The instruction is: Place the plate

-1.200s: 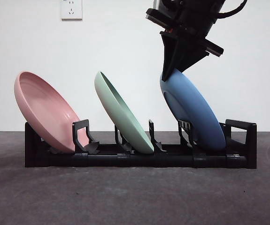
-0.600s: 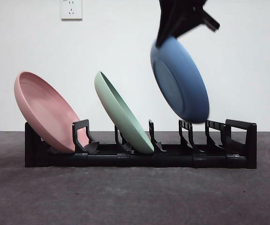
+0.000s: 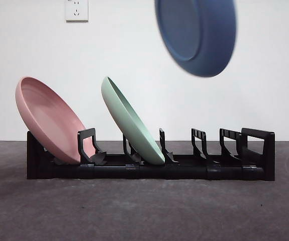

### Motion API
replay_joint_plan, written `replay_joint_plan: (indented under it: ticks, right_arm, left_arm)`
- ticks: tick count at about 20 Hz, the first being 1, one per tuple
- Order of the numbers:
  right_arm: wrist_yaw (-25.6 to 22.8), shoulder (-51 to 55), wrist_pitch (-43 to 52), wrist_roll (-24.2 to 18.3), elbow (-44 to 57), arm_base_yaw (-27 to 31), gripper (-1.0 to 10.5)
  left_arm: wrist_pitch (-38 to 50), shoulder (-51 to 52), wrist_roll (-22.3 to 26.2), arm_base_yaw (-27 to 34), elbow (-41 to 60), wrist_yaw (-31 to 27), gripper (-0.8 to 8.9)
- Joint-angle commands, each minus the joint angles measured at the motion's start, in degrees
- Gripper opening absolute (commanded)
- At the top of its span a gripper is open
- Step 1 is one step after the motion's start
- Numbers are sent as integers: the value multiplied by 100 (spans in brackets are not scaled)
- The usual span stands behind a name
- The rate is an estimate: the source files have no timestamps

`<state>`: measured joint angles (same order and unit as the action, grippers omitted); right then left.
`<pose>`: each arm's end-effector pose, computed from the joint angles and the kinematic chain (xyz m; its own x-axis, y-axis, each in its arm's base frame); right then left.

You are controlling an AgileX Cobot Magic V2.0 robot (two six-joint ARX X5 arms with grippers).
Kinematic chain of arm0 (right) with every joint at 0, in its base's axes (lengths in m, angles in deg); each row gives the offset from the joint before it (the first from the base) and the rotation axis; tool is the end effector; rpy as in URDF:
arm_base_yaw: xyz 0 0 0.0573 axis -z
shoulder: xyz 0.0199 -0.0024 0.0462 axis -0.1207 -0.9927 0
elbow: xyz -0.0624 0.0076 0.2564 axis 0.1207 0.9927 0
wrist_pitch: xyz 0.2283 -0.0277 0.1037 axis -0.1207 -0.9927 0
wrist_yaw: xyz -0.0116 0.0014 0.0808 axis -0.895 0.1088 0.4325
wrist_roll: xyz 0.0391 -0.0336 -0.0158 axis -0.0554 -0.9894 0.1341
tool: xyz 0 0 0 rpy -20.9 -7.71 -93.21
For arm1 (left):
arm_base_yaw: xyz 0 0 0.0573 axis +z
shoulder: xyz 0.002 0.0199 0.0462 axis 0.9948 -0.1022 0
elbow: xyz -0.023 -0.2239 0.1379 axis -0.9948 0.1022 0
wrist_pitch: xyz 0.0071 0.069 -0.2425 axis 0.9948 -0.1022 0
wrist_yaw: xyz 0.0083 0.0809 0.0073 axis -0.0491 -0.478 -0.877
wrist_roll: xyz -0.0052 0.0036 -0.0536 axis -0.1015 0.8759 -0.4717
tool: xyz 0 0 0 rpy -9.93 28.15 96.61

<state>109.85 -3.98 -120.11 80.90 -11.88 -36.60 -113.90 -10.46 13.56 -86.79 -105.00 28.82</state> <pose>0.2115 0.1364 0.4288 0.2776 0.7055 -0.6521 -0.7572 0.5784 0.3034 0.1231 -0.0145 0.2973 0.6211 -0.3355 -0.7083 0.2181 0.9420 -0.2549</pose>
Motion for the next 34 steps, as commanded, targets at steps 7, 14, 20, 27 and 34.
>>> replay_joint_plan:
  ticks: [7, 14, 20, 27, 34]
  right_arm:
    - [-940, 3025, 1222, -699, 3453, -568, 12]
    - [-2798, 3740, 1204, -669, 4793, -2223, 12]
    - [-3799, 2844, 1357, -649, 4957, -4052, 12]
    - [-4271, 1095, 2260, -929, 4957, -5023, 12]
    - [-4345, -57, 3333, -1366, 4955, -4791, 12]
  left_arm:
    - [42, -35, 13, -4, -118, 24, 312]
    - [44, -35, 13, -4, -118, 24, 312]
    - [46, -35, 17, -4, -118, 22, 312]
    - [46, -35, 22, -4, -118, 22, 312]
    - [46, -35, 37, -4, -118, 22, 312]
